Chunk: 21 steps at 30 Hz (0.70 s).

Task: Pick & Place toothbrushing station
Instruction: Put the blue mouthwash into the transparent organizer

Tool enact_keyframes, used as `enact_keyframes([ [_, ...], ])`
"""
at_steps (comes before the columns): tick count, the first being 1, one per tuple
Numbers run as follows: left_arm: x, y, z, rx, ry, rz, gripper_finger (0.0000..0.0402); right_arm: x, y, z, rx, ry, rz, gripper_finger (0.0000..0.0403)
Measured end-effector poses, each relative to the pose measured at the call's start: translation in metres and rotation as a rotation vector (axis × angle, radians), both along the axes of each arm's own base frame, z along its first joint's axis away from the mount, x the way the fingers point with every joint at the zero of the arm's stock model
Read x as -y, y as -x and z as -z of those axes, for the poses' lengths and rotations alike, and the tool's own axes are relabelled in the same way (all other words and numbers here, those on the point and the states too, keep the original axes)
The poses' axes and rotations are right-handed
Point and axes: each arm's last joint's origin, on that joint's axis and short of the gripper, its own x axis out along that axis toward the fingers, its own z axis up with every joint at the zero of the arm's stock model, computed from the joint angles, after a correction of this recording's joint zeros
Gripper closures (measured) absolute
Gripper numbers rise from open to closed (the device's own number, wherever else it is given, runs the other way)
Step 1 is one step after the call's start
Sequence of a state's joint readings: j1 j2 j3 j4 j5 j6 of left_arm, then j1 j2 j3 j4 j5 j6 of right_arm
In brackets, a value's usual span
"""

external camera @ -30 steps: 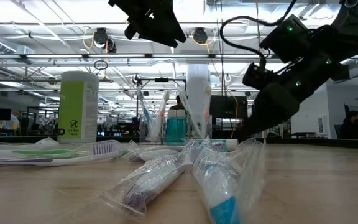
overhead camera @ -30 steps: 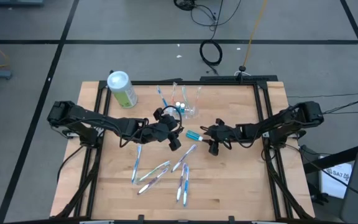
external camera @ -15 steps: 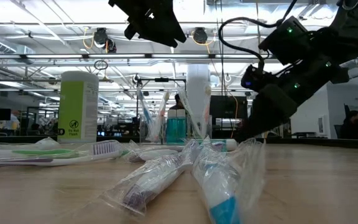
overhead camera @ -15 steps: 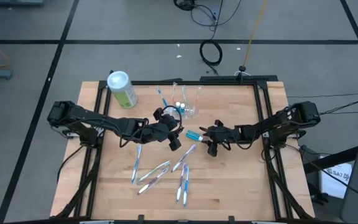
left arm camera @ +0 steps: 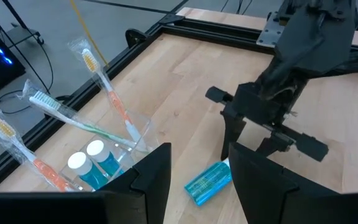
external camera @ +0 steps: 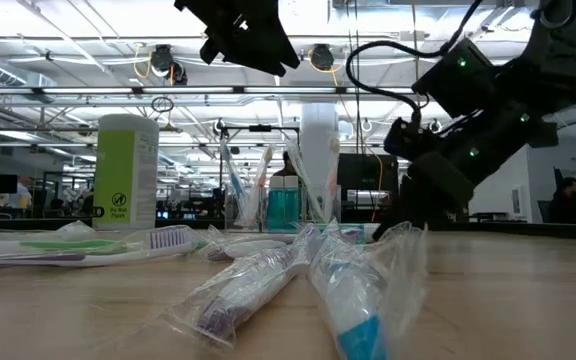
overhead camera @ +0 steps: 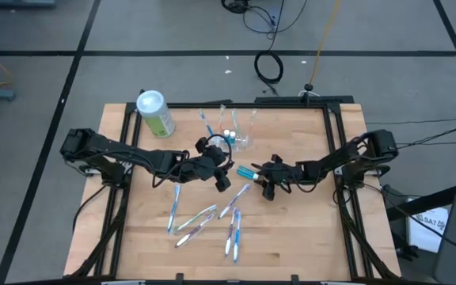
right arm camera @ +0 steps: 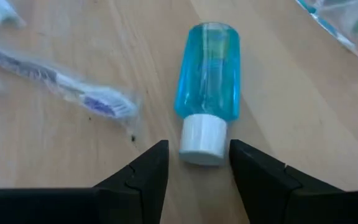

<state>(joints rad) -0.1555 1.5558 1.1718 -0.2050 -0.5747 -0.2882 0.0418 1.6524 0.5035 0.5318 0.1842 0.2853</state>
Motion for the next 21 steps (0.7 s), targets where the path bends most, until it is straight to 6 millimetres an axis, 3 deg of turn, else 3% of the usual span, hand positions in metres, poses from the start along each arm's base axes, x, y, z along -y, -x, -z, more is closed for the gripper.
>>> enact_keyframes([
  [8,0.0001,0.0000,-0.0001,0.000,-0.001,0.000,0.0233,0.0000,-0.0033,0.0038,0.018,-0.003,0.006,0.0243],
  [17,0.0001,0.0000,-0.0001,0.000,0.000,0.000,0.0233,0.0001,-0.0011,0.0006,0.003,0.005,-0.007,0.0316],
  [21,0.0000,0.0000,-0.0001,0.000,0.000,0.000,0.0233,-0.0004,-0.0015,0.0002,0.008,-0.008,-0.022,0.0318],
])
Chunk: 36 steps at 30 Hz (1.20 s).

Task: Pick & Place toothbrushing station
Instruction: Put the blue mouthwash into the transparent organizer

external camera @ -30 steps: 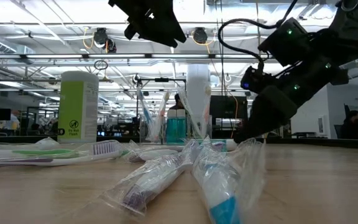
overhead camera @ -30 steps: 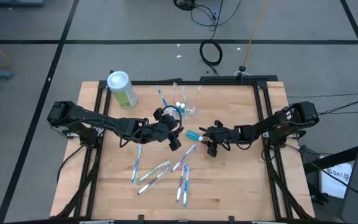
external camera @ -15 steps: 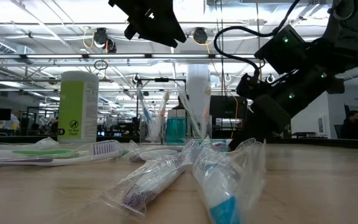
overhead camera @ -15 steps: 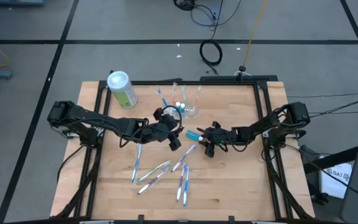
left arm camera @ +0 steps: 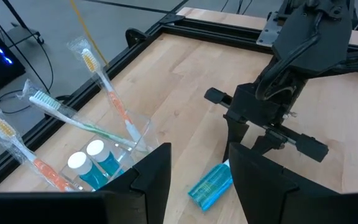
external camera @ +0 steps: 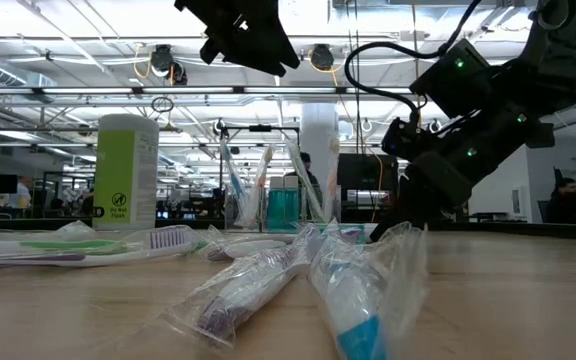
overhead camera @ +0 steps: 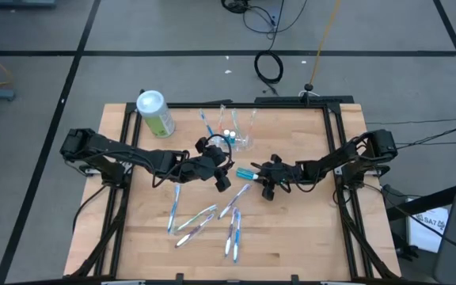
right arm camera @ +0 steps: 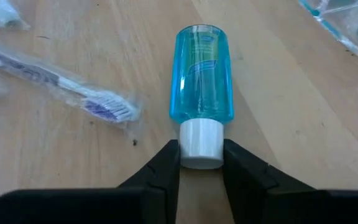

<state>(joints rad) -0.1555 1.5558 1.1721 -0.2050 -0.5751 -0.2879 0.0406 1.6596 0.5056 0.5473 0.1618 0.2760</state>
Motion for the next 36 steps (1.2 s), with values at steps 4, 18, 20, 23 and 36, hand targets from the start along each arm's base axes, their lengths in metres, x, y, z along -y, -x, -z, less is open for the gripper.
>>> enact_keyframes([
  [4,0.000,0.000,0.000,0.000,0.000,0.000,0.0233,0.000,0.000,0.000,0.004,-0.003,-0.005,0.0318],
  [18,0.003,-0.006,0.004,-0.038,-0.058,0.141,0.0233,0.002,0.008,-0.053,0.175,0.051,-0.046,0.0318],
  [20,0.004,-0.008,0.005,-0.049,-0.075,0.162,0.0233,0.003,0.011,-0.061,0.201,0.053,-0.042,0.0318],
  [23,0.006,-0.015,0.009,-0.042,-0.120,0.204,0.0233,0.004,0.015,-0.073,0.243,0.053,-0.037,0.0318],
  [36,0.021,-0.039,0.052,-0.241,-0.525,0.196,0.0233,0.004,0.022,-0.085,0.272,0.050,-0.034,0.0318],
])
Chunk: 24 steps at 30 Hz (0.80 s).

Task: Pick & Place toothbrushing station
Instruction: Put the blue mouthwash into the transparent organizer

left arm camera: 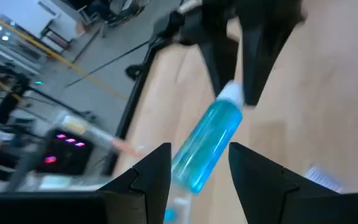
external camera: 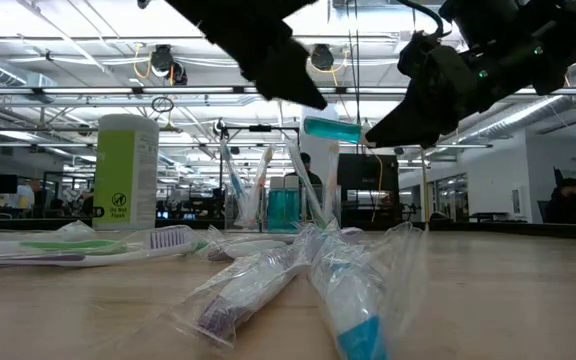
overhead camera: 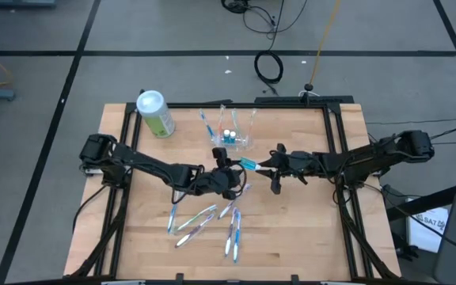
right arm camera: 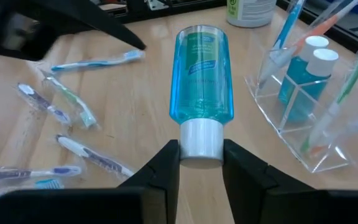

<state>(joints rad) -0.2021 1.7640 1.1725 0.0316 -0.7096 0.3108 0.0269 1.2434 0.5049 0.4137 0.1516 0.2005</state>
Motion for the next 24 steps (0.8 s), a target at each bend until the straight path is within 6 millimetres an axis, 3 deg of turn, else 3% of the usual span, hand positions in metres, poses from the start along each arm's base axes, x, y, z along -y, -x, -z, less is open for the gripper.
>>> enact_keyframes([
  [13,0.003,-0.005,0.014,-0.055,-0.057,0.023,0.0231,0.000,-0.001,-0.002,0.023,-0.013,0.002,0.0318],
  [24,0.004,-0.008,0.009,-0.022,-0.095,0.041,0.0143,0.000,-0.001,-0.003,0.037,-0.055,-0.005,0.0318],
])
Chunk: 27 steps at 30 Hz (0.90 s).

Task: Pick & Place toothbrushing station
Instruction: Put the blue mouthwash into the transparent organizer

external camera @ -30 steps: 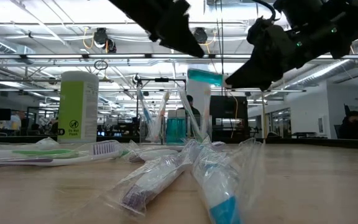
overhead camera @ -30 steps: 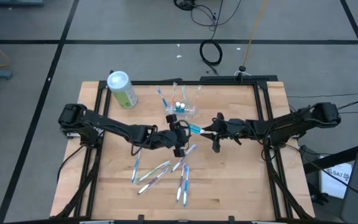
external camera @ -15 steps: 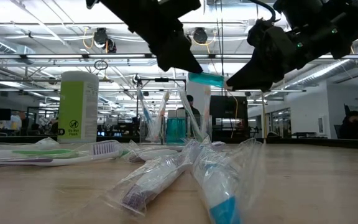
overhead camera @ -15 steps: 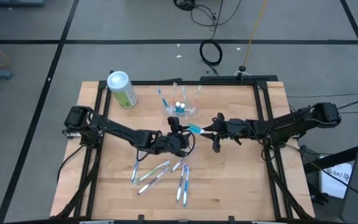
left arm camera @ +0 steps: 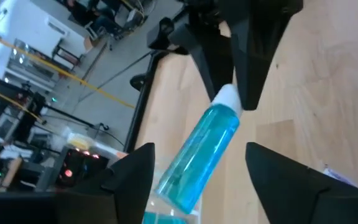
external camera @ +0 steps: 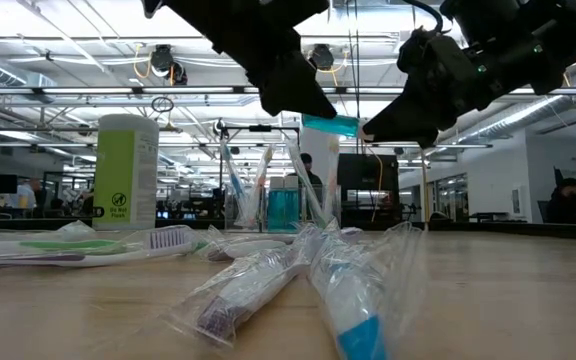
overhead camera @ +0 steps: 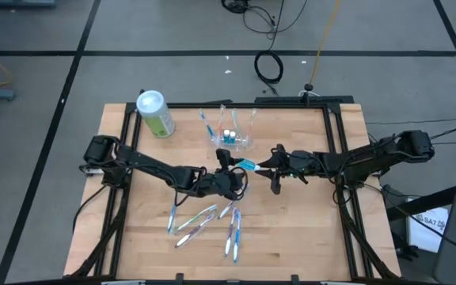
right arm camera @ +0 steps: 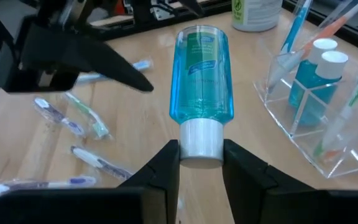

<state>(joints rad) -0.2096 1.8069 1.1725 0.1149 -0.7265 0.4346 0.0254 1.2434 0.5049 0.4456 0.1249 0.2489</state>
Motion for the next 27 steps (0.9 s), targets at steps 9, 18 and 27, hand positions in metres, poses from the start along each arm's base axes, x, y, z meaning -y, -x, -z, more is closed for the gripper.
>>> enact_keyframes([
  [9,0.002,-0.004,-0.002,-0.015,-0.099,0.051,0.0162,0.000,-0.001,-0.004,0.040,-0.004,-0.003,0.0318],
  [18,0.002,-0.007,0.010,-0.061,-0.138,0.051,0.0187,0.000,-0.003,-0.007,0.064,-0.037,-0.036,0.0318],
  [27,-0.002,-0.012,0.001,-0.071,-0.211,0.053,0.0188,0.000,-0.004,-0.009,0.078,-0.040,-0.031,0.0318],
])
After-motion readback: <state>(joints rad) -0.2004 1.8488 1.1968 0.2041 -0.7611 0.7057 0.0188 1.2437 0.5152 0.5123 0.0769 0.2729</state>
